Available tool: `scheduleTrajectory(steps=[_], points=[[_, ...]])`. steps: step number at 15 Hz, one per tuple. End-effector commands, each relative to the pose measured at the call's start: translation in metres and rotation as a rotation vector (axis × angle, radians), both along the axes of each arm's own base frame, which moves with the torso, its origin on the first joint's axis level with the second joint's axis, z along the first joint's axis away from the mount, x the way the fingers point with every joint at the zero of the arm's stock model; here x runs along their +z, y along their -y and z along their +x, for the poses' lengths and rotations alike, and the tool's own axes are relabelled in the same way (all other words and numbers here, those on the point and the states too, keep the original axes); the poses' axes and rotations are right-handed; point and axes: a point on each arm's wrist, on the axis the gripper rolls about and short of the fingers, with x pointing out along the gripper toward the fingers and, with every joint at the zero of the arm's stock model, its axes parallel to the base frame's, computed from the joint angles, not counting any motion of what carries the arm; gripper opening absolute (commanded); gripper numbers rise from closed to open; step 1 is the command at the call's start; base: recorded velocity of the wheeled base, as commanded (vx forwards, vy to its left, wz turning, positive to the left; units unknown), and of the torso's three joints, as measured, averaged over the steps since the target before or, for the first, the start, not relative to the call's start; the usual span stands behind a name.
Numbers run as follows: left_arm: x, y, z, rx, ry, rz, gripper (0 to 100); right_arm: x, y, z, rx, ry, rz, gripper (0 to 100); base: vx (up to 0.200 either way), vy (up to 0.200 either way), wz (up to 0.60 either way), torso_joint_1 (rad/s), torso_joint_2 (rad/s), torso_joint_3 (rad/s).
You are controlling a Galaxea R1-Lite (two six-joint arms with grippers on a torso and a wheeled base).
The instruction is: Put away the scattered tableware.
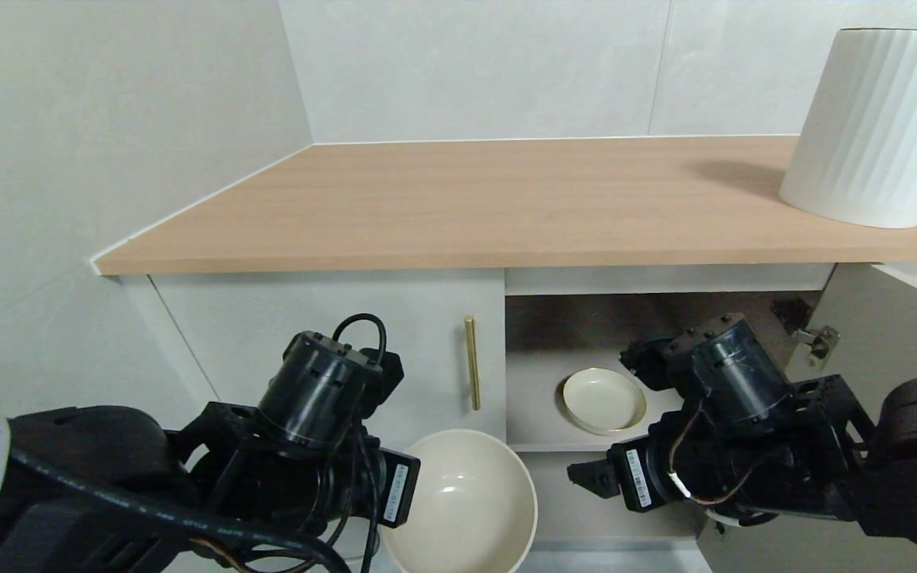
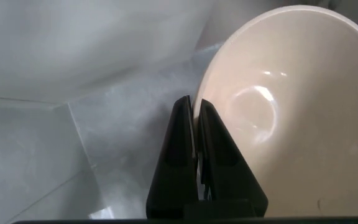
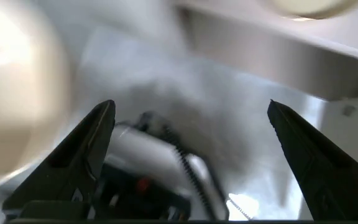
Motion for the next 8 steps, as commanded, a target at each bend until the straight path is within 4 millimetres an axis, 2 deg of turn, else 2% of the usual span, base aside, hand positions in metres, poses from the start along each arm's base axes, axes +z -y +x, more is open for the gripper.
scheduleTrajectory(steps=[1, 5, 7, 8], points=[[-0.011, 0.01, -0.002, -0.025, -0.025, 0.031, 0, 0.009, -0.004, -0.009, 0.07, -0.005, 0.051, 100, 0.0, 0.0, 0.0, 0.0, 0.0, 0.0], [-0.018, 0.021, -0.006, -0.038, -0.014, 0.078, 0, 0.005, -0.014, -0.014, 0.119, -0.029, 0.053, 100, 0.0, 0.0, 0.0, 0.0, 0.0, 0.0], [-0.02, 0.026, -0.005, -0.045, -0.006, 0.07, 0, -0.014, -0.026, -0.009, 0.134, -0.073, 0.012, 100, 0.0, 0.0, 0.0, 0.0, 0.0, 0.0], [-0.02, 0.027, -0.005, -0.045, -0.003, 0.067, 0, -0.015, -0.027, -0.008, 0.134, -0.077, 0.01, 100, 0.0, 0.0, 0.0, 0.0, 0.0, 0.0]])
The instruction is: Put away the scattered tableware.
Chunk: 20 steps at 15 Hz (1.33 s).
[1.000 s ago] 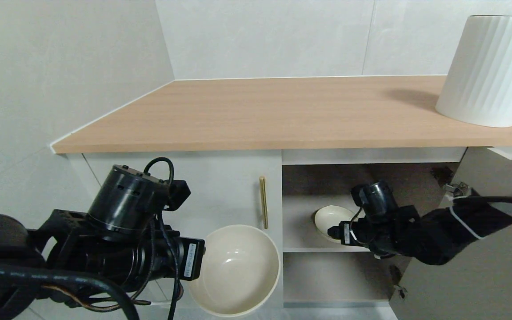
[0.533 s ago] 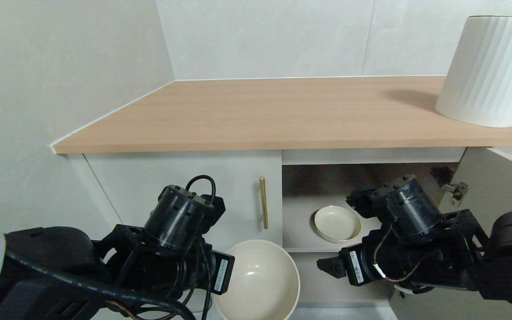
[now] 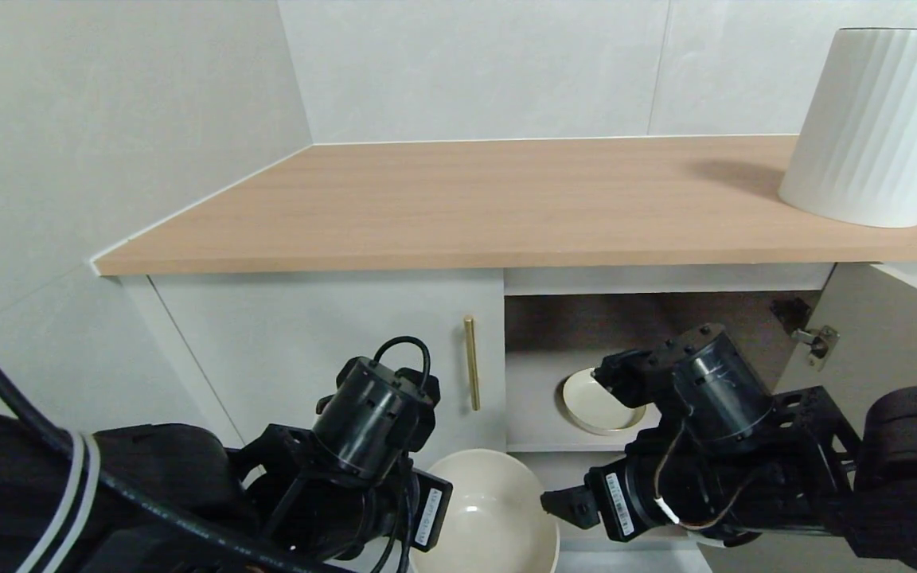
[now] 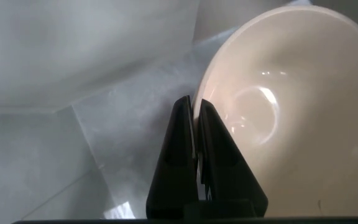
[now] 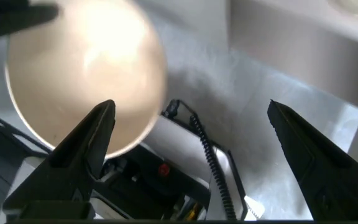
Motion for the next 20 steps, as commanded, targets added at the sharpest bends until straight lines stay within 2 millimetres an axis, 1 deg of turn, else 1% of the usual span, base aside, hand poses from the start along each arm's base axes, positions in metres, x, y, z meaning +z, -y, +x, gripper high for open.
scheduleTrajectory(steps=[1, 2, 7, 8, 12, 20], points=[[-0.003, 0.002, 0.001, 0.0, -0.003, 0.003, 0, -0.018, -0.011, 0.006, 0.01, -0.039, -0.038, 100, 0.0, 0.0, 0.0, 0.0, 0.0, 0.0], [-0.002, 0.002, 0.001, 0.005, 0.009, 0.0, 0, -0.026, -0.019, 0.007, 0.015, -0.058, -0.047, 100, 0.0, 0.0, 0.0, 0.0, 0.0, 0.0], [0.0, 0.003, 0.0, 0.0, 0.013, -0.005, 0, -0.028, -0.027, 0.011, -0.012, -0.069, -0.014, 100, 0.0, 0.0, 0.0, 0.0, 0.0, 0.0], [0.0, 0.003, 0.0, 0.0, 0.013, -0.005, 0, -0.028, -0.028, 0.012, -0.013, -0.069, -0.012, 0, 0.0, 0.0, 0.0, 0.0, 0.0, 0.0], [0.001, 0.005, 0.0, -0.005, 0.019, -0.012, 0, -0.03, -0.035, 0.011, -0.007, -0.076, -0.005, 0, 0.0, 0.0, 0.0, 0.0, 0.0, 0.0], [-0.001, 0.006, 0.0, -0.007, 0.018, -0.012, 0, -0.031, -0.035, 0.011, -0.016, -0.086, 0.003, 0, 0.0, 0.0, 0.0, 0.0, 0.0, 0.0]])
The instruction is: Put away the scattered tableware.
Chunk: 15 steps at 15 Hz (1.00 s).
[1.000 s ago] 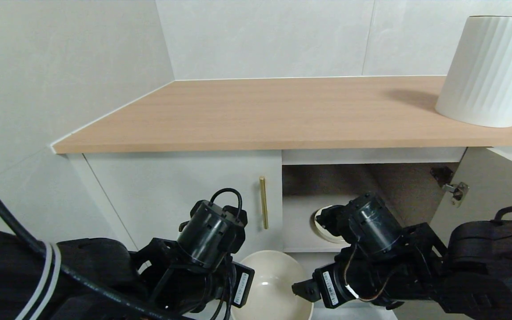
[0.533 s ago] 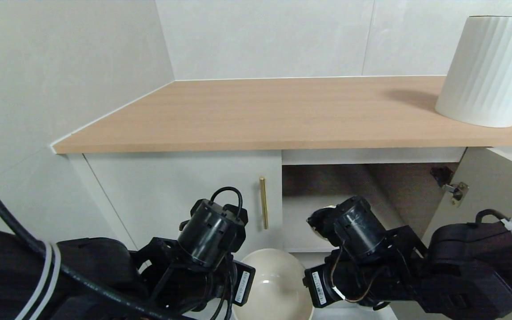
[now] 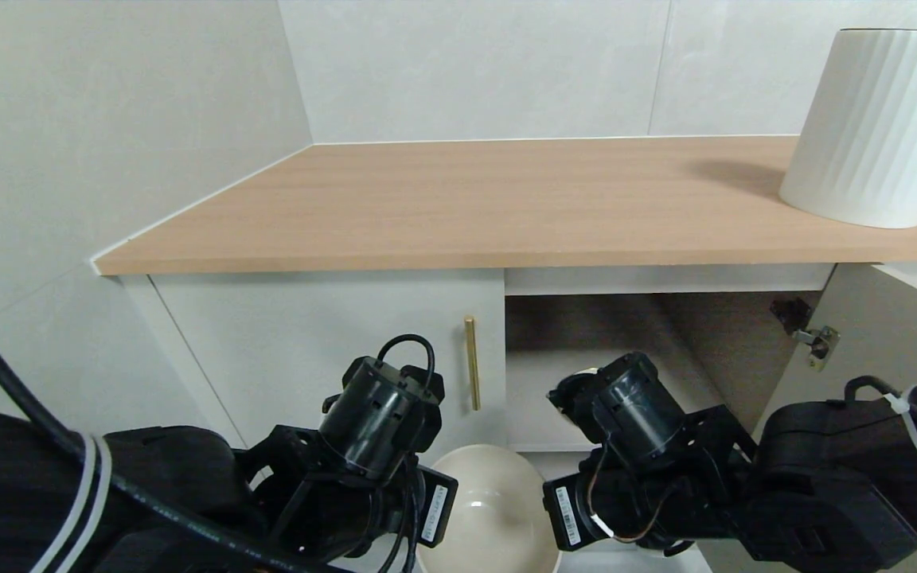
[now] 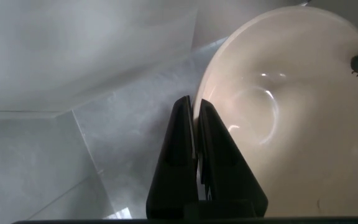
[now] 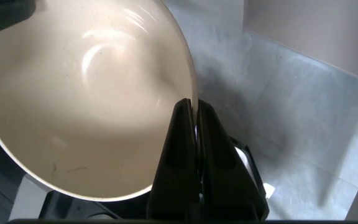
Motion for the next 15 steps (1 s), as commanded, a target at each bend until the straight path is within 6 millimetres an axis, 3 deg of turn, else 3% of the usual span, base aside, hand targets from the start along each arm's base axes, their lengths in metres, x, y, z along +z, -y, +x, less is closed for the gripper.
scheduleTrajectory(steps=[1, 2, 8, 11, 15], points=[[-0.001, 0.0, 0.0, 0.0, 0.0, 0.002, 0, -0.001, 0.0, 0.0, 0.002, -0.002, -0.001, 0, 0.0, 0.0, 0.0, 0.0, 0.0, 0.0], [-0.001, 0.0, 0.0, 0.0, 0.0, 0.002, 100, -0.001, 0.0, 0.0, 0.002, -0.002, -0.001, 0, 0.0, 0.0, 0.0, 0.0, 0.0, 0.0], [0.002, -0.002, 0.0, 0.046, 0.043, 0.031, 100, -0.007, 0.005, -0.003, -0.005, -0.017, -0.024, 0, 0.0, 0.0, 0.0, 0.0, 0.0, 0.0], [0.016, -0.007, -0.004, 0.071, 0.09, 0.012, 100, -0.014, 0.028, 0.022, -0.128, -0.017, -0.059, 0, 0.0, 0.0, 0.0, 0.0, 0.0, 0.0], [0.02, -0.009, -0.005, 0.084, 0.094, -0.011, 100, -0.027, 0.055, 0.058, -0.362, -0.012, -0.107, 0, 0.0, 0.0, 0.0, 0.0, 0.0, 0.0]])
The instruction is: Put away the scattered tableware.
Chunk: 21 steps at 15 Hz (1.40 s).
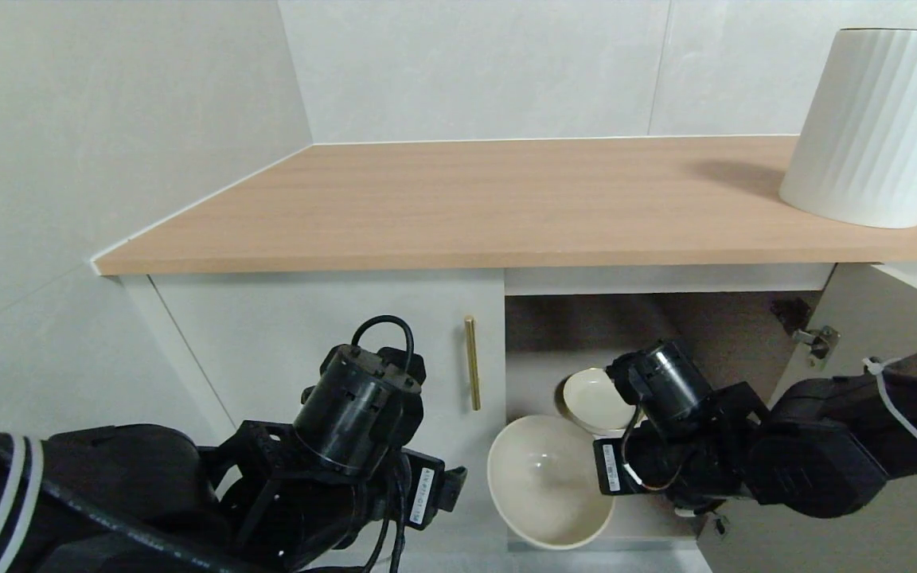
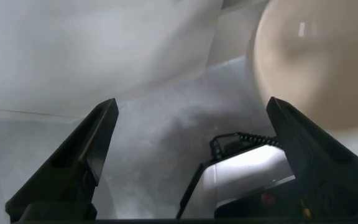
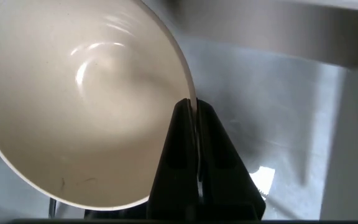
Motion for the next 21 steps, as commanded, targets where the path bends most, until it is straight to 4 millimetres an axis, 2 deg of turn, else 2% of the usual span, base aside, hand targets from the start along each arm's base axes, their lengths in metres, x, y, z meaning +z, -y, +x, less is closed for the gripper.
scheduleTrajectory(steps=[1, 4, 7, 8, 11, 15, 21], points=[[0.004, -0.001, -0.001, 0.01, 0.007, -0.021, 100, -0.015, 0.012, 0.026, -0.115, -0.009, -0.034, 0, 0.0, 0.0, 0.0, 0.0, 0.0, 0.0], [0.004, 0.0, 0.0, 0.014, 0.007, -0.025, 100, -0.02, 0.016, 0.05, -0.266, 0.011, -0.007, 0, 0.0, 0.0, 0.0, 0.0, 0.0, 0.0], [0.007, 0.002, 0.002, 0.033, 0.018, -0.063, 100, -0.015, 0.024, 0.065, -0.32, 0.043, 0.008, 0, 0.0, 0.0, 0.0, 0.0, 0.0, 0.0], [0.008, 0.002, 0.003, 0.039, 0.023, -0.078, 100, -0.014, 0.03, 0.076, -0.363, 0.061, 0.009, 0, 0.0, 0.0, 0.0, 0.0, 0.0, 0.0], [0.009, 0.002, 0.003, 0.041, 0.025, -0.083, 100, -0.023, 0.04, 0.098, -0.453, 0.083, -0.006, 0, 0.0, 0.0, 0.0, 0.0, 0.0, 0.0], [0.008, 0.002, 0.003, 0.042, 0.023, -0.081, 100, -0.018, 0.049, 0.113, -0.519, 0.116, 0.025, 0, 0.0, 0.0, 0.0, 0.0, 0.0, 0.0], [0.007, 0.002, 0.003, 0.042, 0.02, -0.078, 100, -0.033, 0.059, 0.129, -0.562, 0.103, 0.005, 0, 0.0, 0.0, 0.0, 0.0, 0.0, 0.0]])
